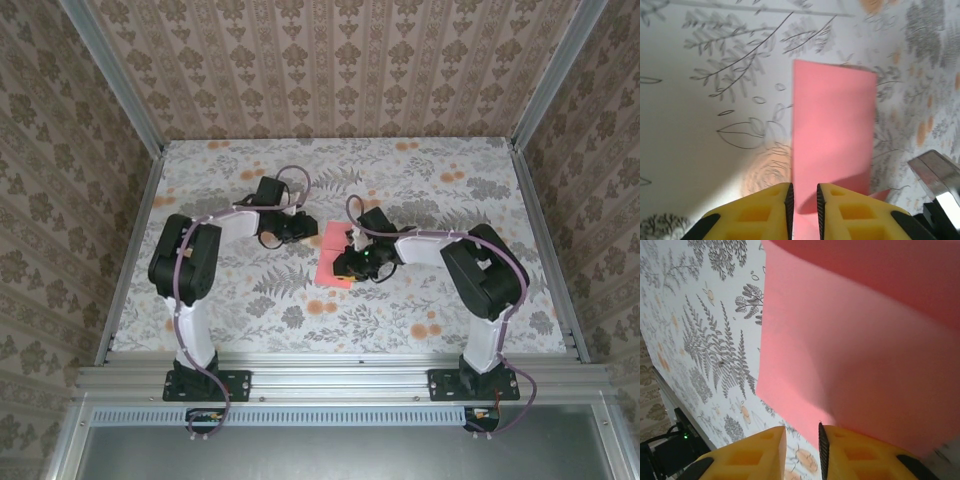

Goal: Fold a paper plane with a square sheet of paper (pick it up from the middle)
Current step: Fold the triangle a second time at the center of the table.

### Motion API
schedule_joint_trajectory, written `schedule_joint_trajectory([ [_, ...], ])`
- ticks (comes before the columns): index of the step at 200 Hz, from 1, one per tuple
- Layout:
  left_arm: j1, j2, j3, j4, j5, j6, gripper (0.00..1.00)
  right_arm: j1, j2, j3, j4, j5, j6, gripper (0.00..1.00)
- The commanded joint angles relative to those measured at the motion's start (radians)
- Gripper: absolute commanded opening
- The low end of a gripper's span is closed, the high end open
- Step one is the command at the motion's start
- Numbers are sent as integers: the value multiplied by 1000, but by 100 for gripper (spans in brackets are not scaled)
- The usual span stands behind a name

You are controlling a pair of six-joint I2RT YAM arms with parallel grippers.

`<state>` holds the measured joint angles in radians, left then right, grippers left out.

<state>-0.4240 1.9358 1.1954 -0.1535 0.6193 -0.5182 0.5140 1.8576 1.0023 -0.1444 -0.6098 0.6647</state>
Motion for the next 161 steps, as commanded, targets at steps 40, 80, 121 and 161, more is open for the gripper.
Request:
schedule_joint_trajectory([
  [40, -79, -154, -74, -54, -42, 30, 31, -81, -107, 24, -127, 14, -47, 33],
  [80, -131, -120, -95, -52, -52, 32, 33, -115, -100, 27, -137, 23, -68, 34],
  [121, -157, -61, -108, -25, -62, 29, 31, -134, -83, 33, -148, 32, -100, 38],
  [161, -157, -6, -104, -3, -58, 28, 29, -132, -77, 47, -105, 0, -105, 40],
])
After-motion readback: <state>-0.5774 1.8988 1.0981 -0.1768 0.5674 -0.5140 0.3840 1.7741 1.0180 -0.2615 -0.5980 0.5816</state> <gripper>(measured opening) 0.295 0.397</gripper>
